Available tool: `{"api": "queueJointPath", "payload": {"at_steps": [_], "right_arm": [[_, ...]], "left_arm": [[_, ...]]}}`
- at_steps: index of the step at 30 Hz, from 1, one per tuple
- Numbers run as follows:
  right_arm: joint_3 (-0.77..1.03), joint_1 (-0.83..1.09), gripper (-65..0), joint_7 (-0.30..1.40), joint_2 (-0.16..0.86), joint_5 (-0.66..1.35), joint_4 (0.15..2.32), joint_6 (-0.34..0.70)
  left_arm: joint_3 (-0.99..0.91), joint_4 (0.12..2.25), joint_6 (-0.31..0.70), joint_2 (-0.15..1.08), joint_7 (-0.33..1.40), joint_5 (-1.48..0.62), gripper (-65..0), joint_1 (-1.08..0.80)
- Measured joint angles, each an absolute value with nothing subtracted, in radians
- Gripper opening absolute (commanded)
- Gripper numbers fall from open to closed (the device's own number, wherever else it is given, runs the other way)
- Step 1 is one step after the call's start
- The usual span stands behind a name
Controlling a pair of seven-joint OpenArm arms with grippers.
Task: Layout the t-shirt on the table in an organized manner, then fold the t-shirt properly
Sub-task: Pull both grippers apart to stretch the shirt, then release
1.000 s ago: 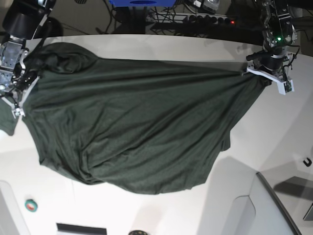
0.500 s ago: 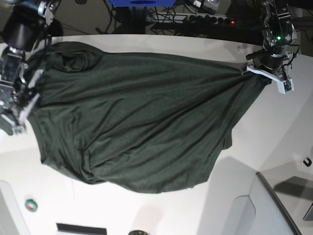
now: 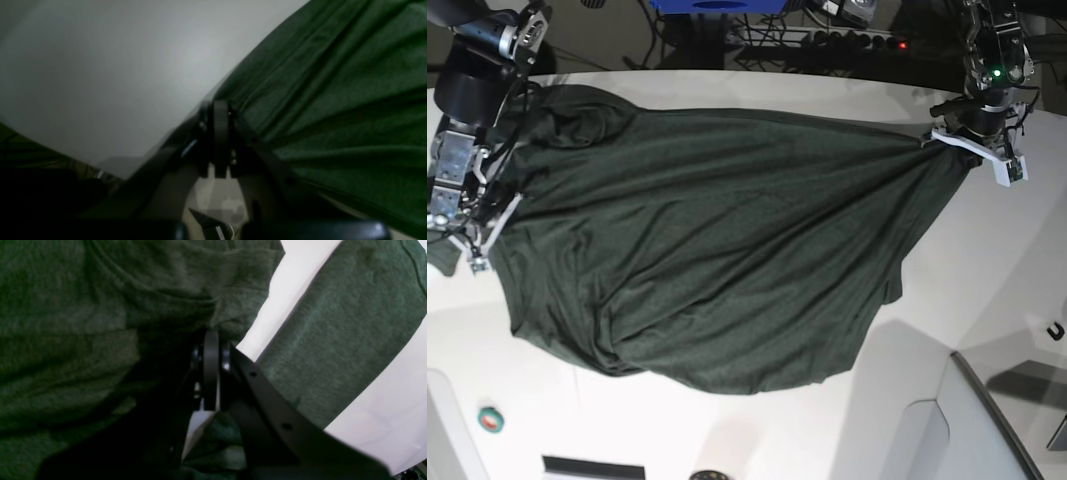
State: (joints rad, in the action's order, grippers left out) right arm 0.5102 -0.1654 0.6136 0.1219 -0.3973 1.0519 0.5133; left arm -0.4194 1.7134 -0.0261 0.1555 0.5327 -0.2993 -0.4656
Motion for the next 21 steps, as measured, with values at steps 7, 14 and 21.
{"api": "queueJointPath", "payload": {"at_steps": [7, 14, 21], "right_arm": [[0.513, -0.152, -64.8, 0.630, 0.140, -0.406, 1.047, 0.427], [0.513, -0.141, -64.8, 0.631, 0.136, -0.404, 1.066, 0.427], [0.507, 0.005, -58.7, 0.538, 0.046, -0.359, 1.399, 0.494]], "left_arm": [[-0.419, 1.713, -0.026, 0.155, 0.531, -0.300, -65.0, -0.471], [-0.419, 1.713, -0.026, 0.155, 0.531, -0.303, -65.0, -0.471], [-0.414, 1.713, -0.026, 0.145, 0.530, -0.307, -65.0, -0.462]]}}
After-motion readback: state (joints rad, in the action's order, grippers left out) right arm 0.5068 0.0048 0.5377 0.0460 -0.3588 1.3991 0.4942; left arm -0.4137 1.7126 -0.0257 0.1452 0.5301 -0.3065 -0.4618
